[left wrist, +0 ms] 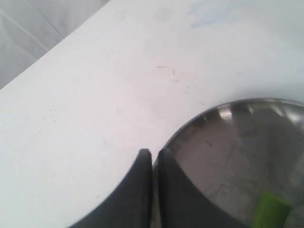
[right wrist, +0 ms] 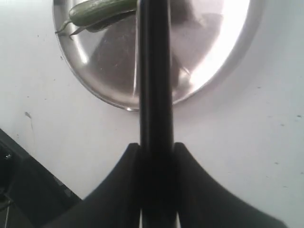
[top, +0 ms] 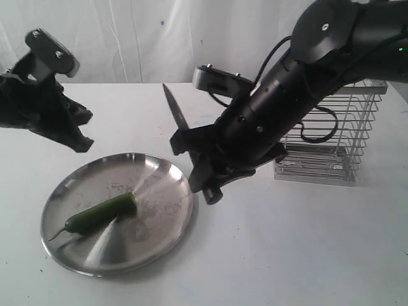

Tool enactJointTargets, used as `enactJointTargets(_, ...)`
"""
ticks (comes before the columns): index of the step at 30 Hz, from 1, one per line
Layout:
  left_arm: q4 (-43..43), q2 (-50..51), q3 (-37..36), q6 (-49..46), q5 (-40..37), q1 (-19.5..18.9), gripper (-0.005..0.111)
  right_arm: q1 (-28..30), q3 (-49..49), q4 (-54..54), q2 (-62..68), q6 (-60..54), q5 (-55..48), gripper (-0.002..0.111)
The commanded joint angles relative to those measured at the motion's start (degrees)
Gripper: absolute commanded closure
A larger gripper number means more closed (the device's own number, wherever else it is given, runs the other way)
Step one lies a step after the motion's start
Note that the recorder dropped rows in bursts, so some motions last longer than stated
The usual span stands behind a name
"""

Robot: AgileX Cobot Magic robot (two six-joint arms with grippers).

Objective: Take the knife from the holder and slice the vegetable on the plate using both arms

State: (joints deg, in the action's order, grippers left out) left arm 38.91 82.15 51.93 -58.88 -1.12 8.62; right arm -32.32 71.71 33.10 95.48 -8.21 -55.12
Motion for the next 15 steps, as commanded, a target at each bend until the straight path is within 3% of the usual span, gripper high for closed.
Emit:
enactJointTargets(1,4.25,1.17,-0.24,15.06,-0.20,-4.26,0.106,-10.12,0.21,-2.52,3.89,7.43,4.50,0.108)
enactJointTargets(5,4.77,3.96,-0.24,27.43,-8.06,-9.34,0.106,-16.61,0.33,-4.15,9.07,14.22,7.10,0.108)
enactJointTargets(9,8.04,6.10,-0.24,27.43,-10.35,-8.94,0.107,-18.49,0.42,-4.95,9.90,17.56,8.85,0.108)
enactJointTargets(15,24.25,10.20,-0.24,13.15,-15.07,-6.33,0.107,-18.59,0.42,-8.60,11.93,22.14,10.67,0.108)
